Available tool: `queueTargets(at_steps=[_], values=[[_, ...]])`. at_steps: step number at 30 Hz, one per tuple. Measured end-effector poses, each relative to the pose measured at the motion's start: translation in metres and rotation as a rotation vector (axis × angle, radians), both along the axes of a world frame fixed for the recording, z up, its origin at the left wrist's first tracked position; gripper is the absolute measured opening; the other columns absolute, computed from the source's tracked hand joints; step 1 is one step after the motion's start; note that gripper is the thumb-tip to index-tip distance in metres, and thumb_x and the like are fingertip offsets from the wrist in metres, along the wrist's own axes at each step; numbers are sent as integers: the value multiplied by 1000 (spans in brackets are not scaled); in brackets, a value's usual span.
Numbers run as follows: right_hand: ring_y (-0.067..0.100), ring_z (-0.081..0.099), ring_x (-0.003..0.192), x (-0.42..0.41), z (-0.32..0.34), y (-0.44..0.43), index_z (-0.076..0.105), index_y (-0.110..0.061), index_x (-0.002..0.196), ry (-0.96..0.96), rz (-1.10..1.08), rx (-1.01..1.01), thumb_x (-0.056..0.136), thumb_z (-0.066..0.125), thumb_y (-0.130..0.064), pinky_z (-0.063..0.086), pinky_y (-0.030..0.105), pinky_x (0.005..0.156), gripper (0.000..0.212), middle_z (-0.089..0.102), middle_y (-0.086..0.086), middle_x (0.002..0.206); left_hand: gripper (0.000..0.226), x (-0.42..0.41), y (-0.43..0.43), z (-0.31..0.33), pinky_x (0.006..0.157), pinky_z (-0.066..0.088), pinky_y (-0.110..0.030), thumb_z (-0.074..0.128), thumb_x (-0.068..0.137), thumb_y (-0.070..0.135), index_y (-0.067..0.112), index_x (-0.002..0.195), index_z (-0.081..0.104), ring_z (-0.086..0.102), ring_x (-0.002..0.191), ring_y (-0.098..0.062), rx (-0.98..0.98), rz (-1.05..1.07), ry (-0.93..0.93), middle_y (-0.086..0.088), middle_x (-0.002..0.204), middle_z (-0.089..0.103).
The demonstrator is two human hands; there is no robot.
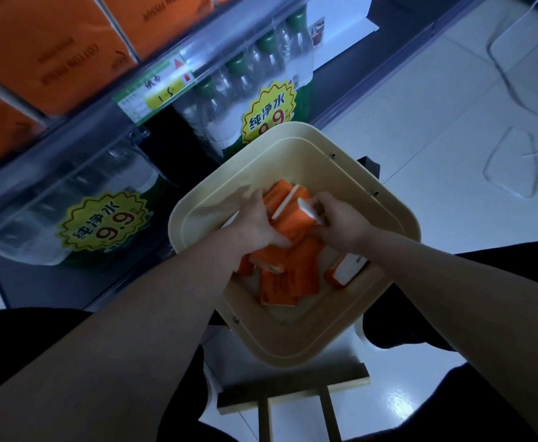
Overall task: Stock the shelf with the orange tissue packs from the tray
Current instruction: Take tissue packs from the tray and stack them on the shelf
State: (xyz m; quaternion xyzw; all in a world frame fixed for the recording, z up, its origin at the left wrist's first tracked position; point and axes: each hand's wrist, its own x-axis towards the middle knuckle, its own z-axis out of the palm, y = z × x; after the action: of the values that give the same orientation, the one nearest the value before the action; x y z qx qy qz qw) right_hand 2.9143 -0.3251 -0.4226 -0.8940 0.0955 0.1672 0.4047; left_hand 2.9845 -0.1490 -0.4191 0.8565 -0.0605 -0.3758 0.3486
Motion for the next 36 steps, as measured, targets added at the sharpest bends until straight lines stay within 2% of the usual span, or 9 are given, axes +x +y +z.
queueTargets(at_steps=[3,4,9,12,14,17,19,25,36], values=[[29,59,101,-1,0,-4,43,-5,117,98,-13,21,81,70,-8,48,38,82,45,61,14,112,96,-4,9,3,74,59,-41,90,54,10,26,131,35,65,100,-25,7,-9,35,-6,108,63],[30,59,102,-2,0,-5,42,-6,118,118,15,-3,81,71,-7,48,38,82,47,60,15,113,89,-4,10,0,75,59,-41,89,57,7,24,128,39,66,96,-24,6,-28,3,-5,102,66],[26,53,115,0,12,7,39,-22,133,25,165,-178,77,71,-24,44,34,88,65,56,6,126,101,-8,5,-2,90,53,-40,85,55,20,19,141,32,62,101,-18,62,-132,-147,-1,106,65],[26,52,116,2,22,12,47,-26,127,27,366,-553,86,61,-25,41,36,91,44,54,3,126,96,-9,1,-8,95,49,-40,85,63,18,20,143,32,57,110,-19,53,-119,-105,-3,116,61],[28,56,109,1,25,8,48,-21,123,56,358,-711,85,61,-21,42,38,85,40,55,5,118,74,-8,0,-13,92,48,-35,84,67,22,17,131,48,58,107,-19,124,-159,-123,-1,113,62],[29,59,102,-6,22,-3,46,-17,118,61,291,-781,84,60,-23,42,41,88,38,56,6,112,35,-12,-6,-22,83,44,-31,73,81,24,11,112,63,60,106,-27,289,-174,-120,-9,110,65],[28,60,100,-11,15,-8,46,-17,116,59,284,-797,87,55,-21,41,39,87,30,58,6,111,25,-18,-12,-35,79,40,-29,66,86,24,7,105,67,60,108,-30,344,-184,-74,-14,112,66],[27,58,101,-21,-10,-15,46,-19,117,98,291,-783,85,58,-27,39,34,79,35,55,5,113,37,-47,-24,-94,98,44,-40,57,92,33,5,116,63,56,116,-33,451,-208,17,-17,122,62],[26,56,100,-15,-19,-14,47,-19,118,30,243,-742,89,54,-25,35,32,67,31,53,4,112,52,-75,-33,-116,93,46,-34,66,82,27,3,126,51,56,118,-32,480,-74,34,-16,125,58]])
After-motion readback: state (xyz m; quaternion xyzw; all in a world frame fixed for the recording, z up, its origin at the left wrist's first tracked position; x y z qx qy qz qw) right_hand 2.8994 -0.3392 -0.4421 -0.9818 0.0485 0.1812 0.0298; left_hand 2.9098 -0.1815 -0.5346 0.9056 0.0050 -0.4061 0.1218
